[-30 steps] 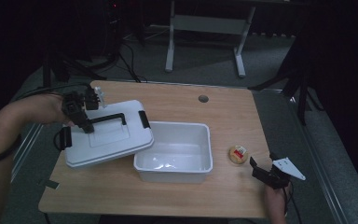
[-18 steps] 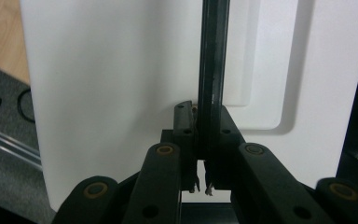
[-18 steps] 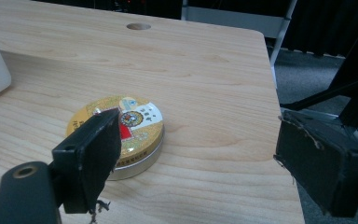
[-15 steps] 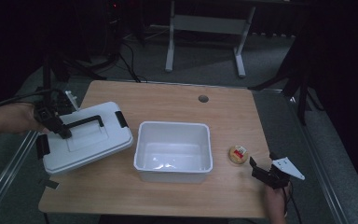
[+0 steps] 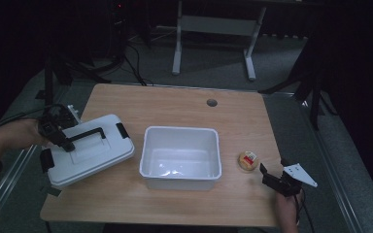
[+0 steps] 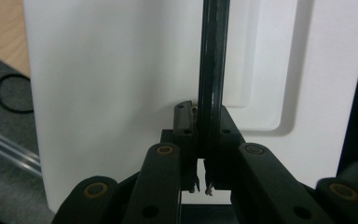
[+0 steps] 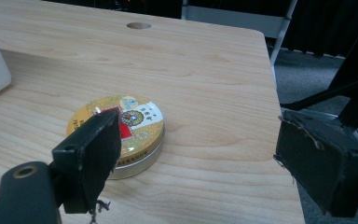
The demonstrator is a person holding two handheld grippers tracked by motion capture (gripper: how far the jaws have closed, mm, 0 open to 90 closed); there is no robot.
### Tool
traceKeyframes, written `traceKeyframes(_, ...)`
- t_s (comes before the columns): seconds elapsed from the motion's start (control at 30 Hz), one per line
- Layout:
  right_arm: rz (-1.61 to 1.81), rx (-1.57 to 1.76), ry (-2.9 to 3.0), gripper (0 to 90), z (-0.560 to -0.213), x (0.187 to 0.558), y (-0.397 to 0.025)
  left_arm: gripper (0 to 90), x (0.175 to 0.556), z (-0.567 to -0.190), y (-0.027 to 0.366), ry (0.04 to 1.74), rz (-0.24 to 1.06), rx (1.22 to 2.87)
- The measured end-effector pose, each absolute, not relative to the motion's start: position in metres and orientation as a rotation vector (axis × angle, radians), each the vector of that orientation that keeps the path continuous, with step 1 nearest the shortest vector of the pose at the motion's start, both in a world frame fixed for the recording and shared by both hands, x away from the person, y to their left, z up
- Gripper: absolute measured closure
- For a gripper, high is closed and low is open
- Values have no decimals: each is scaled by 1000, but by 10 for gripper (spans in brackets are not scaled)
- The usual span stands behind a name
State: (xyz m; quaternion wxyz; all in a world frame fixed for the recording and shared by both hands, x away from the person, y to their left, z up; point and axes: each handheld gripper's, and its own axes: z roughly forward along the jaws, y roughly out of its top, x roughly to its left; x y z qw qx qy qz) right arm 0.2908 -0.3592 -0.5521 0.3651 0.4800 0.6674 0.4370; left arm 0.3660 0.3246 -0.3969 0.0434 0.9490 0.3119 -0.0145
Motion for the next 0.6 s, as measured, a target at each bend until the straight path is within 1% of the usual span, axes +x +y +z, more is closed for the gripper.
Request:
traceKeyframes(0.17, 1125, 1235, 1716, 138, -552, 291, -359, 837, 372, -416, 321, 954, -25, 2905)
traceKeyframes(0.37, 1126, 1235, 1715, 138, -552, 291, -359, 836, 379, -435, 316, 952, -45, 2897)
traceKeyframes(0.6, 1128, 1236, 1715, 138, -552, 291, -360, 836, 385, -457, 311, 955, -39, 2914)
